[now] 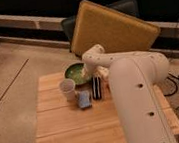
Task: Drag the ceramic bowl in a circle
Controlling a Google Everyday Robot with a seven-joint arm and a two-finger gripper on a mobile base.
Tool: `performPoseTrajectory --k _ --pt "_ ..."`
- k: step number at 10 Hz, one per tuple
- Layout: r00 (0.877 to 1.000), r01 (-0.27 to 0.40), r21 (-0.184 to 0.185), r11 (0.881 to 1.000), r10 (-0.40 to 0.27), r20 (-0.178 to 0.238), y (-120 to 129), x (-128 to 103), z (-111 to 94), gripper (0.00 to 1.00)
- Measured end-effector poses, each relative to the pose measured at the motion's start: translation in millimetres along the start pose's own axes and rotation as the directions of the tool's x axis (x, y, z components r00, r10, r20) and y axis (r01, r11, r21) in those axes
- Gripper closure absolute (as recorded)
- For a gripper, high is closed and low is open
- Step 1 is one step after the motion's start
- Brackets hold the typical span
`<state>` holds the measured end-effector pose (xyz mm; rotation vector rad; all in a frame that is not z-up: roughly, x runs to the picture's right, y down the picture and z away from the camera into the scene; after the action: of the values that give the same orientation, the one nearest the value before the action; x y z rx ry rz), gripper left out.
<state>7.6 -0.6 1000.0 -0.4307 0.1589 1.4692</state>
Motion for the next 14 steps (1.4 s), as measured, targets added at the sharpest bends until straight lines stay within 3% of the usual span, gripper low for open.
performPoseTrajectory --k 4,7,9,12,14 --pt "1.0 0.012 0.01 1.0 -0.012 -0.011 -1.7 -2.7 -0.8 0.98" --pt "0.997 -0.002 0.087 0.996 0.008 -0.075 -35.1 10.3 -10.0 1.0" --pt "0.994 -0.009 0.119 0.993 0.022 -0.107 -51.7 12.7 -10.7 1.0" --pt "0.99 0.035 0.129 0.991 -0.017 -0.137 -50.4 -2.1 -1.1 1.0" --pt "0.989 0.077 0.105 0.992 -0.063 -0.134 -32.8 -22.7 11.4 1.0"
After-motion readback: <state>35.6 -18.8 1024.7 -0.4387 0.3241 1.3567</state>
